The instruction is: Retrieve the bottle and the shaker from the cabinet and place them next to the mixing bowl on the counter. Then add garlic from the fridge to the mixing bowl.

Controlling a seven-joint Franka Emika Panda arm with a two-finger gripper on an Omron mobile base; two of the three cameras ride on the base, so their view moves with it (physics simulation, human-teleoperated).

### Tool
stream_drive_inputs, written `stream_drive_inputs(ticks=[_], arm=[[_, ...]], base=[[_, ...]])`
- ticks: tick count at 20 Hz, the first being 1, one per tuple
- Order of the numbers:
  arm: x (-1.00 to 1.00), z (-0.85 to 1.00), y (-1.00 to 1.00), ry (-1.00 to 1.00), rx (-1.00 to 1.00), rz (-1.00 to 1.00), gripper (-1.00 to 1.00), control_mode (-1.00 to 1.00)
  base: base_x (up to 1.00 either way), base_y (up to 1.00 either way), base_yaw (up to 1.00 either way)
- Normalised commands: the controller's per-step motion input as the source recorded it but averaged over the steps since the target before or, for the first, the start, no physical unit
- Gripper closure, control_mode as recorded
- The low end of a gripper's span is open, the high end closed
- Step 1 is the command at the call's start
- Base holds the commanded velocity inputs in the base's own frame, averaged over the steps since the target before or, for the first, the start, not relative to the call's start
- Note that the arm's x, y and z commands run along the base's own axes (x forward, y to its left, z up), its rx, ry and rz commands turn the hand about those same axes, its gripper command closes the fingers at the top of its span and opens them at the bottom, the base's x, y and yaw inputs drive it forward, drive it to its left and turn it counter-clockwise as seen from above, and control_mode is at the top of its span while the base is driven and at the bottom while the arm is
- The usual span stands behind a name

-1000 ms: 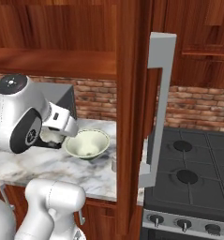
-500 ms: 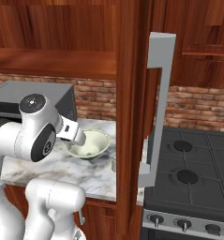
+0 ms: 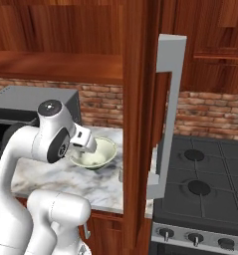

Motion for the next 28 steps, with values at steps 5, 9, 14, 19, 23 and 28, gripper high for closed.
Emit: stream_drive_inputs(ticks=[5, 9, 14, 19, 23, 28], arm=[[0.32, -0.34, 0.01, 0.05, 0.00, 0.00, 1.00, -1.00], [0.34, -0.34, 0.00, 0.00, 0.00, 0.00, 1.00, -1.00], [0.38, -0.21, 0.00, 0.00, 0.00, 0.00, 1.00, -1.00], [0.39, -0.31, 0.00, 0.02, 0.00, 0.00, 1.00, -1.00], [0.43, -0.33, 0.03, 0.02, -0.01, 0.00, 1.00, -1.00], [0.39, -0.26, 0.01, 0.01, 0.00, 0.00, 1.00, -1.00]], base=[[0.00, 0.00, 0.00], [0.00, 0.00, 0.00], [0.00, 0.00, 0.00], [0.00, 0.00, 0.00], [0.00, 0.00, 0.00], [0.00, 0.00, 0.00]])
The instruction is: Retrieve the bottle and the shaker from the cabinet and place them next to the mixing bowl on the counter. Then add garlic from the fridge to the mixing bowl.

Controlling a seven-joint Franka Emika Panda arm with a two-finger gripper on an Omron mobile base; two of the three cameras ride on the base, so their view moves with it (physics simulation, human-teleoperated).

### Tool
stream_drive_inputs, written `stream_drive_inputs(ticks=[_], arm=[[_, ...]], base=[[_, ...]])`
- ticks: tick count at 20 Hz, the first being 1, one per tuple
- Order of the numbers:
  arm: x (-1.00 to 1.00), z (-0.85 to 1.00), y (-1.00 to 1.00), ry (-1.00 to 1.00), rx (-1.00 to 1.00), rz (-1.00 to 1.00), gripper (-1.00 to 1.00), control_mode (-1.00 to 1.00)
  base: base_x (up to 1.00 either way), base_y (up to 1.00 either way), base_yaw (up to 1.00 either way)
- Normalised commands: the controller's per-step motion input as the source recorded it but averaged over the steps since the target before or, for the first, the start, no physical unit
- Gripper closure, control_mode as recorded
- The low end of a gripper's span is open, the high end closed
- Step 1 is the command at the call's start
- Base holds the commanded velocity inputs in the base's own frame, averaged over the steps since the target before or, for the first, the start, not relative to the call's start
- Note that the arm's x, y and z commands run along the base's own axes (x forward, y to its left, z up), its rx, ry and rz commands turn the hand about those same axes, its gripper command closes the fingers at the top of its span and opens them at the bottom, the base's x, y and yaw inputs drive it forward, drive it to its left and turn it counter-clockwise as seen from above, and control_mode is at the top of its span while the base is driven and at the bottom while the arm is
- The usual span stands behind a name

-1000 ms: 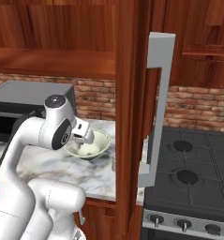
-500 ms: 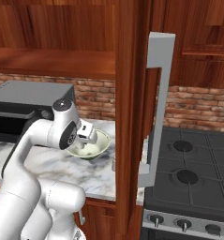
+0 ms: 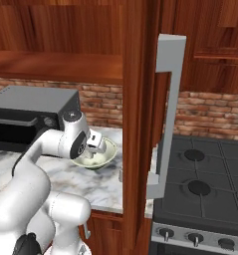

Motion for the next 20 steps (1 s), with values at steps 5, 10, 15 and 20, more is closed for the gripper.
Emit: stream_drive_inputs(ticks=[5, 10, 15, 20], arm=[[0.32, -0.18, 0.00, 0.01, 0.00, 0.00, 1.00, -1.00], [0.15, -0.12, 0.00, 0.01, 0.00, 0.00, 1.00, -1.00], [0.00, -0.20, 0.02, 0.04, 0.00, 0.00, 1.00, -1.00], [0.00, -0.22, 0.00, 0.02, 0.00, 0.00, 1.00, -1.00]], base=[[0.00, 0.00, 0.00], [0.00, 0.00, 0.00], [0.00, 0.00, 0.00], [0.00, 0.00, 0.00]])
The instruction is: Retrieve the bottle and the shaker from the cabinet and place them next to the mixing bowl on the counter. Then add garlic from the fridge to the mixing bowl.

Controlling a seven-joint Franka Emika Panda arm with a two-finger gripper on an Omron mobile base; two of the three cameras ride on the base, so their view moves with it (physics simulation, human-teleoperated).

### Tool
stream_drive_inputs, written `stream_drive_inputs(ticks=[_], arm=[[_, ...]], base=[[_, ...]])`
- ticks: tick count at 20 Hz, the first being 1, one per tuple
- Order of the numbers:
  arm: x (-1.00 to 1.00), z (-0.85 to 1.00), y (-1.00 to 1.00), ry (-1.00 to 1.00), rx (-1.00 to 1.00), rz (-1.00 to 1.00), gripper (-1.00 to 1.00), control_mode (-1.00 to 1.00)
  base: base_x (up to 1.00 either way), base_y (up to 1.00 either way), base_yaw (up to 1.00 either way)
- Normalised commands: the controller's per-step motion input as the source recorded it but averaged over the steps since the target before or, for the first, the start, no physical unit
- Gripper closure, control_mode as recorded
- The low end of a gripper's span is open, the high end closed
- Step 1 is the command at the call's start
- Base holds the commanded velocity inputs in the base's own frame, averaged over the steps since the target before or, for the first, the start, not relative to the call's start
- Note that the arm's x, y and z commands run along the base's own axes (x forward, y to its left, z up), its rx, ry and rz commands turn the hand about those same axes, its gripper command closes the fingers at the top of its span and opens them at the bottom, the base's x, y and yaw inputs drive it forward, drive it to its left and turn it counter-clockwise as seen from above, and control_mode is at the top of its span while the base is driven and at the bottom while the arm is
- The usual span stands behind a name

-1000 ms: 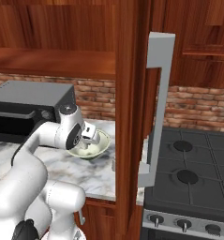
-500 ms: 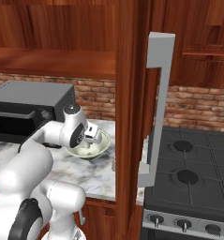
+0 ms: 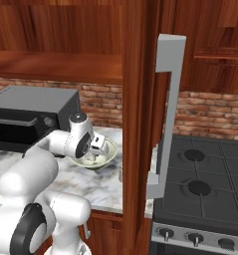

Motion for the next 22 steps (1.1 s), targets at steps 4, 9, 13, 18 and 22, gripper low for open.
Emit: stream_drive_inputs(ticks=[4, 9, 13, 18, 22], arm=[[0.00, -0.24, 0.00, 0.02, 0.00, 0.00, 1.00, -1.00], [0.00, -0.14, 0.00, 0.01, 0.00, 0.00, -1.00, -1.00], [0.00, 0.00, 0.00, 0.00, 0.00, 0.00, -1.00, -1.00], [0.00, 0.00, 0.00, 0.00, 0.00, 0.00, -1.00, -1.00], [0.01, 0.00, 0.00, 0.00, 0.00, 0.00, -1.00, -1.00]], base=[[0.00, 0.00, 0.00], [0.00, 0.00, 0.00], [0.00, 0.00, 0.00], [0.00, 0.00, 0.00], [0.00, 0.00, 0.00]])
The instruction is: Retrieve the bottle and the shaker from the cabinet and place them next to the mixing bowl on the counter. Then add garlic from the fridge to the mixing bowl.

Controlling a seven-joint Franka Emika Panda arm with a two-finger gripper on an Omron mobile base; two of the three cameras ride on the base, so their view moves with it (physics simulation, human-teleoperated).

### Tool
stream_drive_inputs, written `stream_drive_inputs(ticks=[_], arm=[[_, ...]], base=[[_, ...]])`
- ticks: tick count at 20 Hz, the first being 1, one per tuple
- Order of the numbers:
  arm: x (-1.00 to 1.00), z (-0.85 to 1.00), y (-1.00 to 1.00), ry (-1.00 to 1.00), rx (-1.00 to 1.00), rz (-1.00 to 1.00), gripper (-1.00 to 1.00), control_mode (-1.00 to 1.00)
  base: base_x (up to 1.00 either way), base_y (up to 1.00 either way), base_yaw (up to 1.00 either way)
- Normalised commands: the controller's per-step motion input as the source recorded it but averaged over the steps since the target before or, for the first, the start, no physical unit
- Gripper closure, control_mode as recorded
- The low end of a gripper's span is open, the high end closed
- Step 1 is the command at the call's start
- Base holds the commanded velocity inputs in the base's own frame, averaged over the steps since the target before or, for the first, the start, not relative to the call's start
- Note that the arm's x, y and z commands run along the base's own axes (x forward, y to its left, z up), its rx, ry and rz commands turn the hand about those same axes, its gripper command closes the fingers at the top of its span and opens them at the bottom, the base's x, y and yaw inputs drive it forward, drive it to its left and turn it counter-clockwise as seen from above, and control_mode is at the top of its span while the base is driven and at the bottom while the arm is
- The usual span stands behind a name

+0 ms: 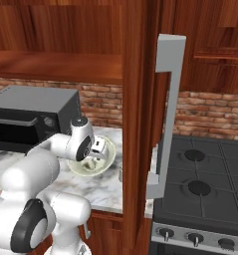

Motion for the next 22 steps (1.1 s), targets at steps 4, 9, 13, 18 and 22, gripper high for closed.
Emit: stream_drive_inputs(ticks=[4, 9, 13, 18, 22], arm=[[0.00, 0.09, 0.00, -0.02, 0.00, 0.00, -1.00, -1.00], [-0.11, 0.19, 0.00, -0.10, 0.00, 0.00, -1.00, -1.00], [-0.28, 0.19, 0.00, -0.15, 0.00, 0.00, -1.00, -1.00], [-0.46, 0.21, 0.00, -0.20, 0.00, 0.00, -1.00, -1.00], [-0.53, 0.34, 0.07, -0.24, -0.02, 0.00, -1.00, -1.00]], base=[[0.00, 0.00, 0.00], [0.00, 0.00, 0.00], [0.00, 0.00, 0.00], [0.00, 0.00, 0.00], [0.00, 0.00, 0.00]])
